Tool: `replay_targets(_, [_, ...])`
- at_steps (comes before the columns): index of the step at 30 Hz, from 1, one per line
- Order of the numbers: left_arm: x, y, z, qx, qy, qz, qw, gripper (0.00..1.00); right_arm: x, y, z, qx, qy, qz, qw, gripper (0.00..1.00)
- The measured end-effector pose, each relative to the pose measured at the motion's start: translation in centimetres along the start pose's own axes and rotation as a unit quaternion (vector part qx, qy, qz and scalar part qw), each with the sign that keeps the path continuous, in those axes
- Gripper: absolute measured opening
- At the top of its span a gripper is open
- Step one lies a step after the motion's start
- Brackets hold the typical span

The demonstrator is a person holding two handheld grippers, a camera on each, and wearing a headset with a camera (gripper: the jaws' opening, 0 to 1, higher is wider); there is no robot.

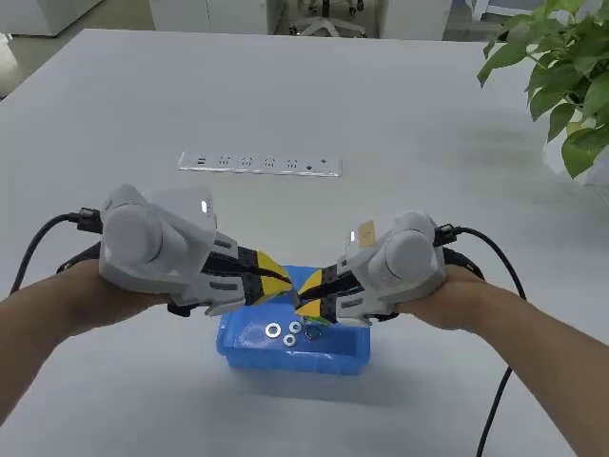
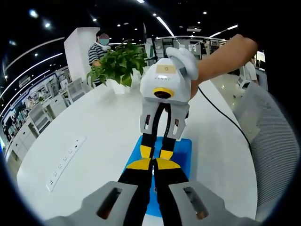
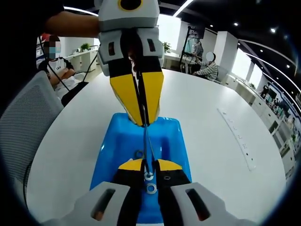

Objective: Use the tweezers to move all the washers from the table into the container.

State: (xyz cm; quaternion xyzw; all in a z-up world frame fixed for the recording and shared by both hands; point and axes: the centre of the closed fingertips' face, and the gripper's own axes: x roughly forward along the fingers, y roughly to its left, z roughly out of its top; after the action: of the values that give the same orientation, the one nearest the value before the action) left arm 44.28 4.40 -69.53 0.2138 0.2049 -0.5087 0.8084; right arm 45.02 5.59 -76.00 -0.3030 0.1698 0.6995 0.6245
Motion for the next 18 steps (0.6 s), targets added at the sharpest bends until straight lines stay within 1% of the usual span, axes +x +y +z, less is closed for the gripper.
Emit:
replay_targets(6, [-0.02,0.08,0.11,0.001,0.000,0.000,1.0000,0.05,-0.18,-0.03,0.03,0.001,0.000,-0.001,1.0000,0.11])
replay_targets(9, [0.05,-0.15,0.40,0.003,0.000,-0.002,1.0000,0.05,-0.21,0.05,0.05,0.000,0.000,0.000,1.0000,0.11])
replay_targets(14, [0.35,-0.37,0.41,0.007,0.006,-0.006,0.9999,0.05,-0.15,0.21,-0.20,-0.001,0.004,0.003,1.0000,0.12])
replay_targets(18, [0.37,-0.40,0.72,0.006,0.003,-0.008,0.9999,0.05,-0.18,0.31,-0.14,-0.003,0.004,0.005,1.0000,0.12])
